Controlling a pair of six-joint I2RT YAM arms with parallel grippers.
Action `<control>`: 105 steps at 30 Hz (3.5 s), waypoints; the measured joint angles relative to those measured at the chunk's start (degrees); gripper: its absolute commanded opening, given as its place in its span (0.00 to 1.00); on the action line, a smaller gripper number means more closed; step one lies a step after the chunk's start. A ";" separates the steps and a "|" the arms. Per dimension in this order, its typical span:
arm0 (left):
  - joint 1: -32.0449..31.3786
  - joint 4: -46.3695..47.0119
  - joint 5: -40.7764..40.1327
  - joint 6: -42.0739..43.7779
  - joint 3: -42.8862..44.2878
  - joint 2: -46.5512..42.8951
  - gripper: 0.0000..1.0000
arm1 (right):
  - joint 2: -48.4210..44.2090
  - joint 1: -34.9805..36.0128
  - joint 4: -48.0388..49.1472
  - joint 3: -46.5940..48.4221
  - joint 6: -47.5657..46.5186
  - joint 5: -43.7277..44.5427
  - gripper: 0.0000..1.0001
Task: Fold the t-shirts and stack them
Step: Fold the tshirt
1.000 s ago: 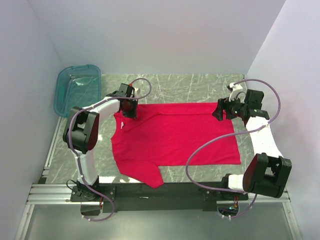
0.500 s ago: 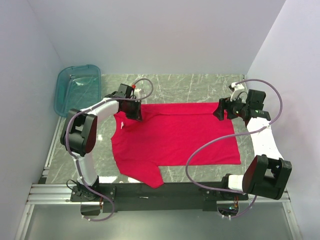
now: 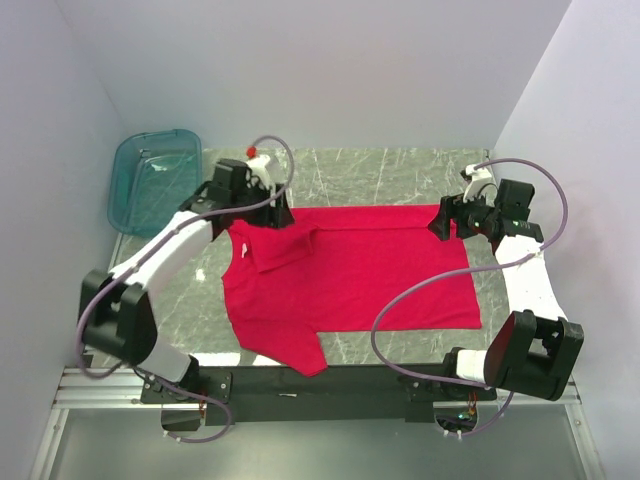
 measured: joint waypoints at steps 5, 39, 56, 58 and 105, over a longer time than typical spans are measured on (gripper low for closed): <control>1.79 2.95 -1.88 -0.55 0.33 -1.97 0.68 | 0.00 -0.07 -0.57 0.00 -1.11 -0.83 0.82; 5.27 2.25 -22.25 -25.46 -37.81 -54.01 0.95 | 45.92 43.01 8.44 26.99 27.45 0.44 0.66; 5.27 2.25 -21.40 -25.79 -37.81 -54.38 0.94 | 49.44 45.09 8.98 27.12 30.05 -0.17 0.18; 5.27 2.25 -21.40 -25.79 -37.81 -54.40 0.94 | 49.44 45.09 8.87 26.64 30.38 -0.15 0.16; 4.37 -13.46 -9.38 -45.22 -42.21 -37.97 0.79 | -18.27 49.75 -23.82 -21.18 -51.12 -6.58 0.64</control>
